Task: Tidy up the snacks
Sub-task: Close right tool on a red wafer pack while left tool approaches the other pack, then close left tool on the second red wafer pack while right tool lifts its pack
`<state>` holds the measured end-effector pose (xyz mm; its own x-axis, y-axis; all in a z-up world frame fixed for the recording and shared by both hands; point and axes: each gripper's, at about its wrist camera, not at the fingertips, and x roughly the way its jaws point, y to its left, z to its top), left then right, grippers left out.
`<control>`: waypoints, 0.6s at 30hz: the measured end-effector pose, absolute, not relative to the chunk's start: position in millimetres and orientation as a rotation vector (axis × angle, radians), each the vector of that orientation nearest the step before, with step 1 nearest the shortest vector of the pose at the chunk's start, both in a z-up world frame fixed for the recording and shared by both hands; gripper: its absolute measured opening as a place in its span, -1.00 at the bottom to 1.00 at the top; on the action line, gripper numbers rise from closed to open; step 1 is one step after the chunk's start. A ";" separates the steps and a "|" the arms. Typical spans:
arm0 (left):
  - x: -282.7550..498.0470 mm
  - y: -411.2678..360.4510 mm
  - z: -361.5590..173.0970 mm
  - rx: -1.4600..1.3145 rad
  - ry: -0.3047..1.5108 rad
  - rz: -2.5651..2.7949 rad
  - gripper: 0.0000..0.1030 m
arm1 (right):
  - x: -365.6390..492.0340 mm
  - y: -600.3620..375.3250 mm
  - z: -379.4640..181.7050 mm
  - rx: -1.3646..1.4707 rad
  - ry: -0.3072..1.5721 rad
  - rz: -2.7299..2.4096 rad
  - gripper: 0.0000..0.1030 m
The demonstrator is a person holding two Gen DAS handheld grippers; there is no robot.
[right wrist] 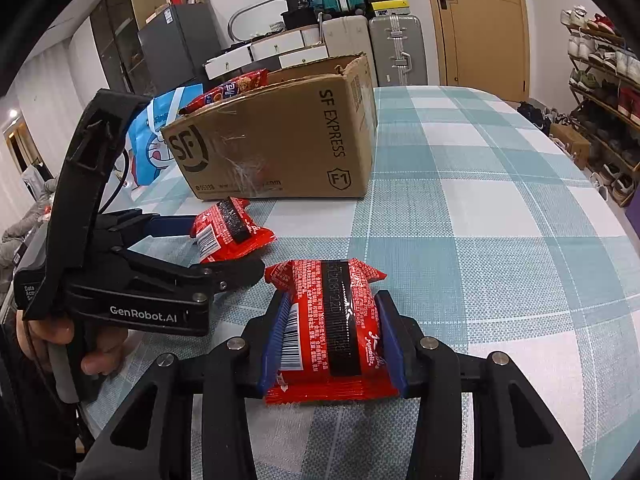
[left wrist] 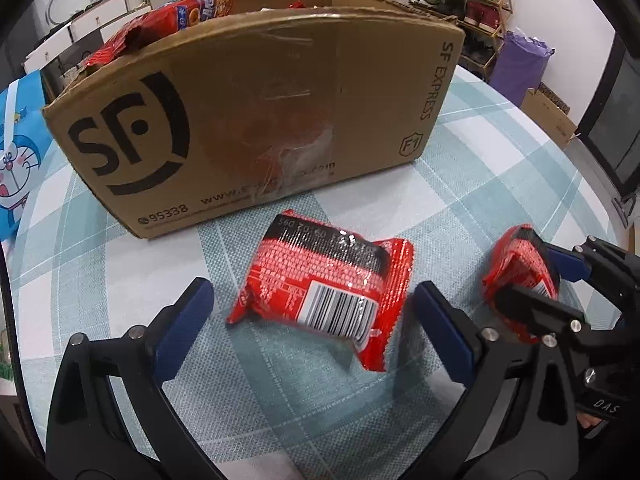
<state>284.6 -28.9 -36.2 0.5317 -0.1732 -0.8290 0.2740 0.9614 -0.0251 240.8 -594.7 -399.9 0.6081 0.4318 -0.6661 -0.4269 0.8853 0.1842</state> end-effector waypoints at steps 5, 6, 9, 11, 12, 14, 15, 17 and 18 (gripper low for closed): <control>274.9 -35.0 -32.7 0.131 0.919 -0.303 0.18 | 241.1 -594.6 -399.9 0.007 0.772 0.497 -0.15; 271.1 -31.2 -30.7 0.136 0.908 -0.292 0.07 | 241.1 -594.6 -399.8 0.008 0.772 0.497 -0.15; 263.9 -29.8 -30.4 0.119 0.902 -0.296 -0.09 | 242.0 -594.9 -399.5 0.012 0.770 0.497 -0.15; 258.6 -26.3 -28.9 0.105 0.893 -0.291 -0.09 | 241.9 -594.9 -398.6 0.015 0.766 0.499 -0.15; 254.3 -24.1 -27.5 0.100 0.885 -0.287 -0.09 | 241.6 -595.0 -397.9 0.016 0.764 0.500 -0.15; 246.1 -20.8 -25.3 0.094 0.876 -0.289 -0.10 | 240.9 -594.4 -396.7 0.015 0.758 0.502 -0.15; 242.5 -19.5 -24.5 0.090 0.871 -0.287 -0.10 | 240.6 -593.9 -396.3 0.015 0.756 0.504 -0.15; 232.3 -16.3 -22.0 0.079 0.856 -0.284 -0.11 | 239.5 -593.6 -395.4 0.014 0.752 0.507 -0.15; 226.9 -13.7 -20.6 0.075 0.850 -0.285 -0.11 | 239.0 -593.1 -395.3 0.012 0.751 0.509 -0.15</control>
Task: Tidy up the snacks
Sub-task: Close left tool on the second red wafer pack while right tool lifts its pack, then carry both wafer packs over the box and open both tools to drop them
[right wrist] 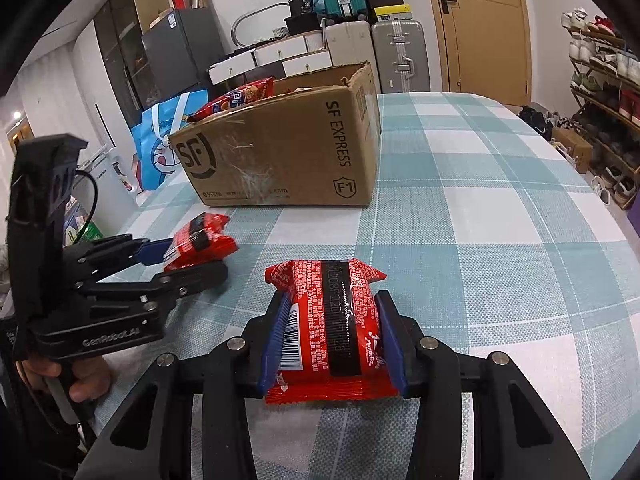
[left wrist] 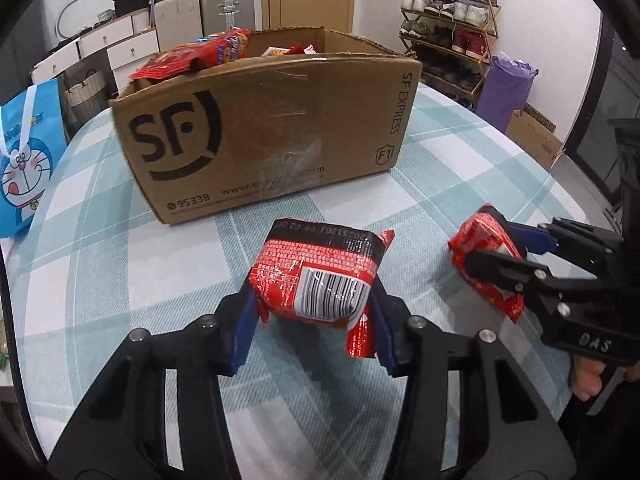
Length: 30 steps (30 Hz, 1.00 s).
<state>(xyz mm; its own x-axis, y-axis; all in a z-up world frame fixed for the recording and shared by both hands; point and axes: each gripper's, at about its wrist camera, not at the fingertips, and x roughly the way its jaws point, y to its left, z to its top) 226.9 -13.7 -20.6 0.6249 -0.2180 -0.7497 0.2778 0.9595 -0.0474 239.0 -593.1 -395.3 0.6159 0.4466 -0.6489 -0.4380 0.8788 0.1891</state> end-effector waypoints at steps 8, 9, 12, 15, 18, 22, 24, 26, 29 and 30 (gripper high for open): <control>193.5 5.6 -9.5 0.038 0.810 -0.260 -0.11 | 234.3 -585.6 -395.0 -0.010 0.735 0.533 -0.15; 190.5 7.8 -7.6 0.039 0.804 -0.258 -0.11 | 233.8 -585.0 -394.5 -0.011 0.732 0.536 -0.15; 187.1 12.9 -2.1 0.032 0.792 -0.256 -0.11 | 233.8 -583.9 -390.1 -0.009 0.722 0.546 -0.15; 186.9 16.8 4.3 0.016 0.779 -0.251 -0.11 | 234.1 -583.6 -380.2 -0.007 0.693 0.552 -0.15; 186.4 23.9 13.6 -0.007 0.758 -0.244 -0.11 | 236.6 -583.9 -370.3 0.004 0.677 0.565 -0.15; 187.6 34.4 29.8 -0.034 0.728 -0.230 -0.11 | 242.9 -581.3 -355.4 0.009 0.649 0.572 -0.15; 188.9 40.1 39.6 -0.041 0.710 -0.218 -0.11 | 247.0 -580.0 -347.1 0.017 0.634 0.578 -0.15; 192.6 42.3 47.9 -0.044 0.698 -0.207 -0.11 | 251.5 -578.4 -337.3 0.021 0.617 0.579 -0.15; 198.3 47.5 64.8 -0.051 0.674 -0.195 -0.11 | 259.3 -575.5 -322.0 0.023 0.590 0.575 -0.15; 200.7 49.1 71.1 -0.052 0.666 -0.190 -0.11 | 262.8 -574.5 -316.4 0.028 0.582 0.575 -0.15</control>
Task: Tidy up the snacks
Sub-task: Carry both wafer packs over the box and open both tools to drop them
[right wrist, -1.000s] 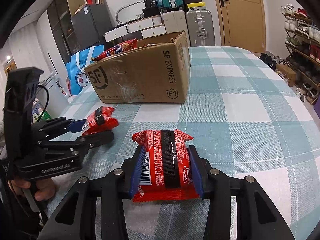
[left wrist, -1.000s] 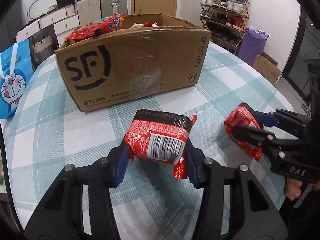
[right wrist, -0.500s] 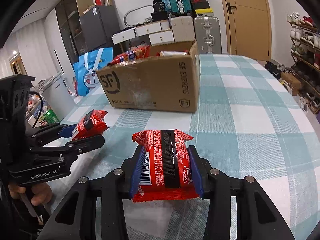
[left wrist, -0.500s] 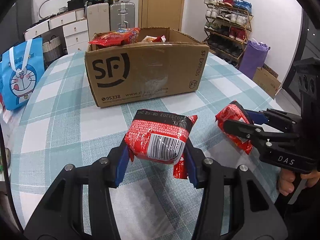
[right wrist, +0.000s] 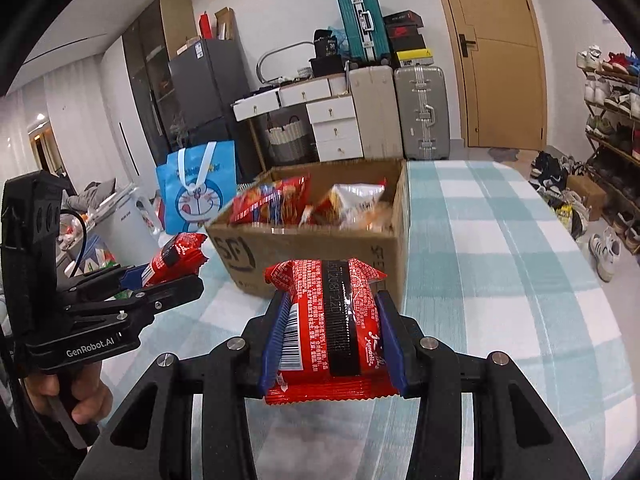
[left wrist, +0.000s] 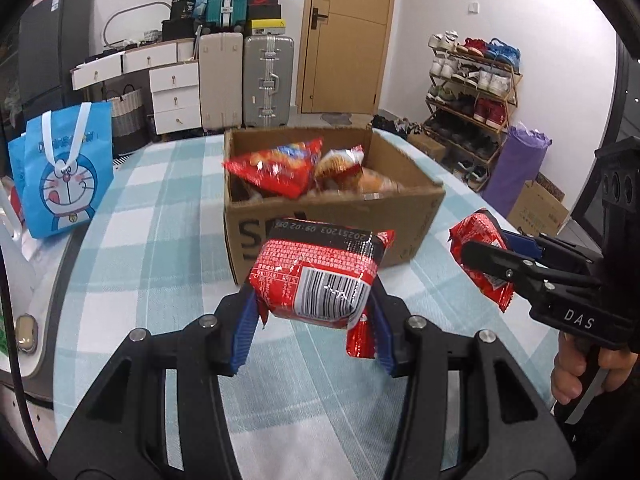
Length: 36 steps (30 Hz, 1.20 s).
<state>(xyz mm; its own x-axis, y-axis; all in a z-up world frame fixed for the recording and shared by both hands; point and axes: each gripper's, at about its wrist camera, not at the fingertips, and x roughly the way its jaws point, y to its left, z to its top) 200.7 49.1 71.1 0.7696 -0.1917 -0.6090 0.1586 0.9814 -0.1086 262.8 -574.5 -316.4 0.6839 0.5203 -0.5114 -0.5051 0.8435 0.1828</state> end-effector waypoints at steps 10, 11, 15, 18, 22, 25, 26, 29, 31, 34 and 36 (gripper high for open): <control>254.4 45.2 125.1 -0.031 0.605 -0.139 -0.10 | 311.3 -557.1 -283.8 0.068 0.565 0.574 -0.15; 261.9 42.5 128.0 -0.022 0.599 -0.130 -0.10 | 318.1 -554.7 -283.1 0.071 0.571 0.568 -0.15; 298.0 32.1 134.4 0.029 0.592 -0.091 -0.10 | 349.4 -548.8 -283.9 0.111 0.607 0.553 -0.15; 324.2 29.4 135.3 0.026 0.601 -0.075 -0.10 | 368.6 -545.3 -284.4 0.131 0.619 0.532 -0.15; 355.8 32.9 128.9 0.015 0.624 -0.052 -0.10 | 391.1 -541.4 -285.6 0.142 0.633 0.516 -0.15; 374.3 37.8 115.8 -0.001 0.661 -0.026 -0.05 | 401.1 -539.0 -284.3 0.153 0.646 0.527 -0.03; 374.7 41.1 108.9 -0.013 0.675 -0.025 0.05 | 400.7 -539.2 -282.6 0.150 0.637 0.531 0.00; 369.5 49.1 99.7 -0.045 0.664 -0.054 0.49 | 394.1 -542.5 -278.1 0.119 0.599 0.534 0.42; 356.8 53.8 95.4 -0.048 0.622 -0.062 0.64 | 384.7 -549.3 -278.4 0.116 0.573 0.541 0.82; 345.4 58.0 90.7 -0.058 0.613 -0.087 0.71 | 371.3 -558.9 -282.6 0.112 0.549 0.553 0.99; 335.3 59.4 87.8 -0.060 0.605 -0.095 0.84 | 363.5 -564.0 -289.0 0.113 0.557 0.555 0.99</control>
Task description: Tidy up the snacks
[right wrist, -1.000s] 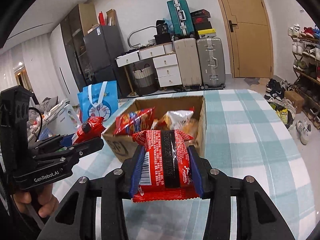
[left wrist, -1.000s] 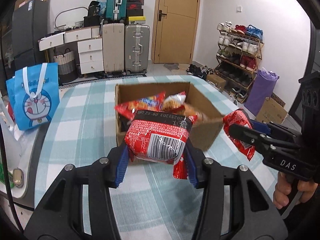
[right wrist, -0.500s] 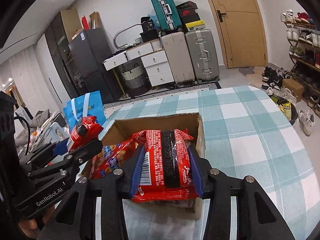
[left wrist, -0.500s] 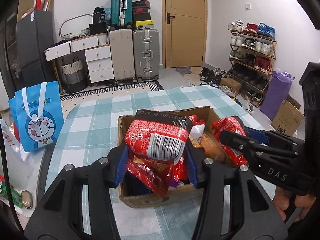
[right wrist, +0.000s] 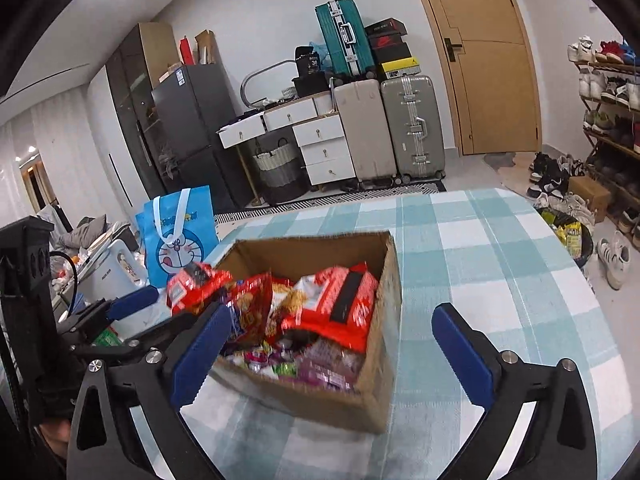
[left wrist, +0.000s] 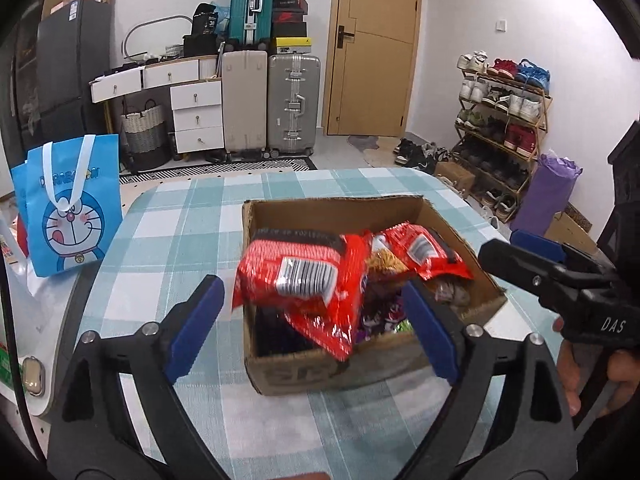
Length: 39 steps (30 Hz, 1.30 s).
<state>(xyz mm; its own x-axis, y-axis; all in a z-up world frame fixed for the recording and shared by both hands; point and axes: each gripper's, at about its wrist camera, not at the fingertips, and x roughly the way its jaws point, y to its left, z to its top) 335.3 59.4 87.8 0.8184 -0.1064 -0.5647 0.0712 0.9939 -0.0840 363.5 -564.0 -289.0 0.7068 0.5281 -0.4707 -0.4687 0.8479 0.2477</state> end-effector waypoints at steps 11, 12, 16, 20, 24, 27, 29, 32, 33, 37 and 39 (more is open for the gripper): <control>260.1 77.5 74.4 -0.103 0.486 -0.075 0.99 | 296.5 -575.8 -317.1 0.035 0.418 0.598 0.99; 254.3 77.6 74.2 -0.107 0.483 -0.070 0.99 | 292.4 -577.0 -318.0 0.040 0.411 0.602 0.99; 232.7 84.7 60.8 -0.115 0.475 -0.050 0.99 | 276.8 -579.4 -322.9 0.047 0.400 0.618 0.99; 216.8 89.0 49.1 -0.122 0.463 -0.050 0.99 | 263.3 -579.1 -329.9 0.040 0.383 0.625 0.99; 208.0 84.2 42.3 -0.084 0.452 -0.040 0.99 | 254.1 -576.7 -336.6 0.014 0.355 0.614 0.99; 205.9 79.4 39.7 -0.073 0.443 -0.045 0.99 | 251.9 -576.1 -336.4 0.008 0.344 0.611 0.99; 206.6 76.5 36.5 -0.063 0.443 -0.045 0.99 | 248.5 -578.0 -335.1 0.015 0.327 0.612 0.99; 209.2 71.6 36.5 -0.043 0.448 -0.044 0.99 | 245.1 -581.3 -333.1 0.025 0.302 0.609 0.99; 209.1 71.0 36.6 -0.041 0.445 -0.046 0.99 | 243.4 -582.2 -332.9 0.027 0.293 0.606 0.99; 208.3 69.3 36.8 -0.033 0.436 -0.040 0.99 | 242.3 -581.2 -331.2 0.020 0.286 0.607 0.99; 208.6 68.2 37.3 -0.029 0.436 -0.044 0.99 | 242.8 -580.2 -331.0 0.015 0.290 0.609 0.99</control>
<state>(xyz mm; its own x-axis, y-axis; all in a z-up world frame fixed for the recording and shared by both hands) 208.6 68.2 37.3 0.9055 -0.0488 -0.4216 0.0363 0.9986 -0.0377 242.8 -580.2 -331.0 0.7813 0.5656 -0.2641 -0.5615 0.8216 0.0983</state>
